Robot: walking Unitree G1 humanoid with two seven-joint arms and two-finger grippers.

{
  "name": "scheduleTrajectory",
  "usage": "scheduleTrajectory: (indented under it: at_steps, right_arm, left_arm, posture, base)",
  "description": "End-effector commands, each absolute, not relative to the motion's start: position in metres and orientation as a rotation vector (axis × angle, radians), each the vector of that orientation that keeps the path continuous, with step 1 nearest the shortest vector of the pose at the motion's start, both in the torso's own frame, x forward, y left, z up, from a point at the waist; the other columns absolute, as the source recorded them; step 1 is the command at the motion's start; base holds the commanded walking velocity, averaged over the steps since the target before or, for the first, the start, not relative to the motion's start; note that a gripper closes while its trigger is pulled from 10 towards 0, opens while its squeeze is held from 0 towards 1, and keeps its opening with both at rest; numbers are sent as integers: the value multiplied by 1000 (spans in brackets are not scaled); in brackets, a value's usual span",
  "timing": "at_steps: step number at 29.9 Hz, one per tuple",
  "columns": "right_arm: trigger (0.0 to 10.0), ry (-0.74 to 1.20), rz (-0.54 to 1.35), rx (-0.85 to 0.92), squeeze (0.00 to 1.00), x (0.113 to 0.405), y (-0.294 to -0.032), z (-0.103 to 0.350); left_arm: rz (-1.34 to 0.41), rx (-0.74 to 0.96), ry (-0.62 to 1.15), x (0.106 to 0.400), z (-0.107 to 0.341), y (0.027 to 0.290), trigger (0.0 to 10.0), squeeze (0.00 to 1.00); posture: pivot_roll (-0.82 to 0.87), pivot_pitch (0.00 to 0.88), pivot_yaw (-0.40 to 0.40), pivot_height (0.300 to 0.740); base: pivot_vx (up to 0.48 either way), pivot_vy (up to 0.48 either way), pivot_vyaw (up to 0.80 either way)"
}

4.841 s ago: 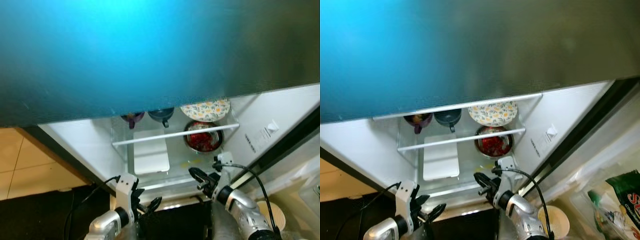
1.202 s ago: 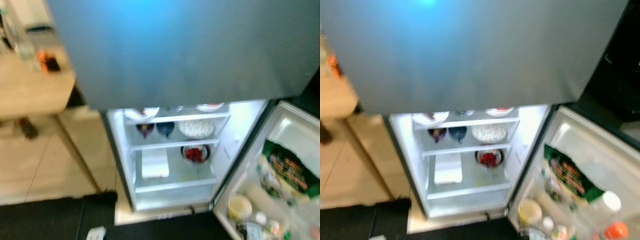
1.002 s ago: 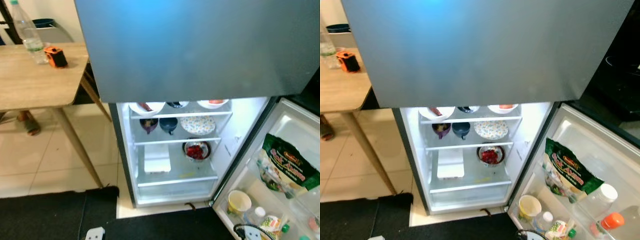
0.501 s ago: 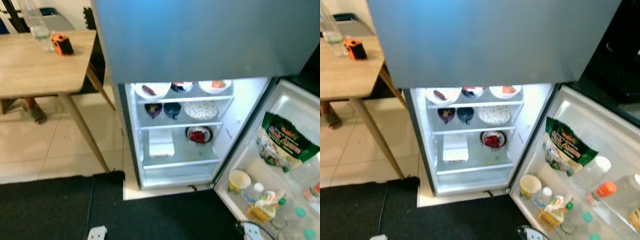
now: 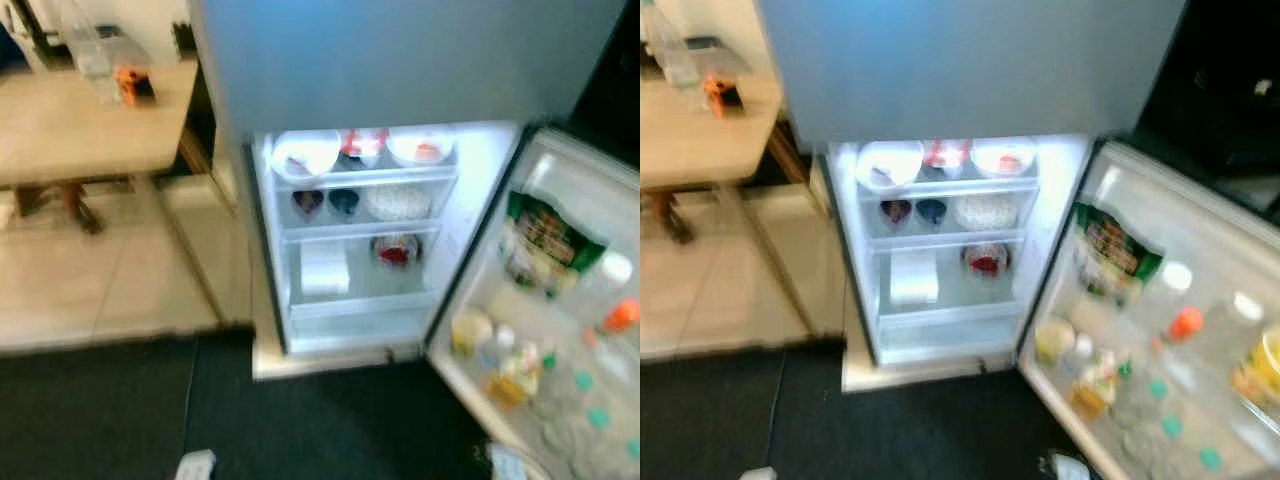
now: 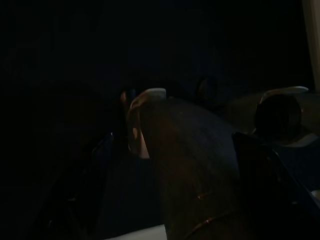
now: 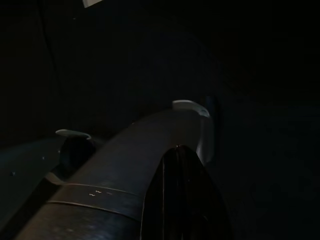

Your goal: Restocking fridge

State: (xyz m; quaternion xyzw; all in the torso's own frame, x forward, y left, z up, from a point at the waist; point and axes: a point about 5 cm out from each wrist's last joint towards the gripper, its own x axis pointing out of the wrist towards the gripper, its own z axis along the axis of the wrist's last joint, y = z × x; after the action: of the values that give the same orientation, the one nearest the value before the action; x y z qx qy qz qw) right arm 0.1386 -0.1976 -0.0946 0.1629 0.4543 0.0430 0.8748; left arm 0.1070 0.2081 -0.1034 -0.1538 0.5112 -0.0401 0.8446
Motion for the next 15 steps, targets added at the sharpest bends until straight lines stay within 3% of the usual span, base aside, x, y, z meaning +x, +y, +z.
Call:
scheduleTrajectory:
  at_steps: [1, 15]
  right_arm:
    - [10000, 961, 81, 343, 0, 135, -200, -96]
    - [10000, 962, 87, 345, 0, 136, -197, -96]
  left_arm:
    - [-78, -313, 1133, 95, -107, 210, 10000, 0]
    - [-67, -227, 1133, 94, -105, 221, 10000, 0]
  posture:
    - [-65, 61, -13, 740]
    - [-64, 63, -9, 740]
  base:
    - [-319, 0, 0]
    - [-20, 0, 0]
